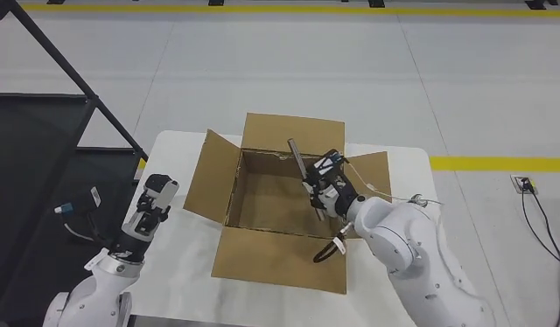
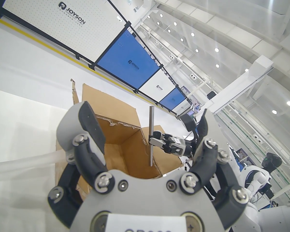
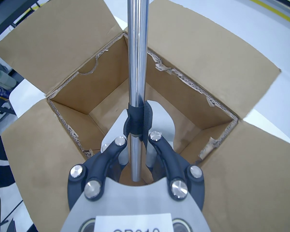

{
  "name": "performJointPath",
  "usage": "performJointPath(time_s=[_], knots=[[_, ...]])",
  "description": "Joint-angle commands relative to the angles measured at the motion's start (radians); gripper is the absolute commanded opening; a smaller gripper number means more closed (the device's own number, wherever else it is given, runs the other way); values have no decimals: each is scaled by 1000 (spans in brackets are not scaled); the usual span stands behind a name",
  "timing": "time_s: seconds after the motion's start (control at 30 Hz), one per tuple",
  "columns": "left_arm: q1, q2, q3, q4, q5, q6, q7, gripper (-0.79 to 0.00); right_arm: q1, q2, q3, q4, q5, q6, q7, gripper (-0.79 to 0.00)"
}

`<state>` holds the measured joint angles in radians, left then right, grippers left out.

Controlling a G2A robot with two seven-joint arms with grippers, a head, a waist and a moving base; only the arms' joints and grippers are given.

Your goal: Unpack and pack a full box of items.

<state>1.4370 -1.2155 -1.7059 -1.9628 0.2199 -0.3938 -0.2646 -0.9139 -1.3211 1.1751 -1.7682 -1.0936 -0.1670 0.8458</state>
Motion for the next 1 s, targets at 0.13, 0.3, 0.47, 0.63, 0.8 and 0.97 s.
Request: performJointPath(time_s=[0.13, 0.3, 0.47, 0.63, 0.8, 0.97], knots=[[1, 1, 6, 1, 3, 3, 2, 0, -1, 0, 0, -2, -1, 1, 2, -785], [-2, 2, 15, 1, 7, 3, -2, 0, -1, 0, 0, -2, -1, 1, 2, -785], [6, 4, 10, -1, 4, 0, 1, 0, -11, 1, 6, -3, 18, -11, -28, -785], [11, 5, 9, -2, 5, -2, 0, 0, -70, 15, 120, -94, 98, -23, -80, -785], [-3, 6, 30, -3, 10, 1, -8, 0, -203, 36, 307, -232, 176, -27, -104, -785], [-19, 6, 52, 5, 15, 3, -9, 0, -329, 51, 486, -323, 250, -15, -109, -785]])
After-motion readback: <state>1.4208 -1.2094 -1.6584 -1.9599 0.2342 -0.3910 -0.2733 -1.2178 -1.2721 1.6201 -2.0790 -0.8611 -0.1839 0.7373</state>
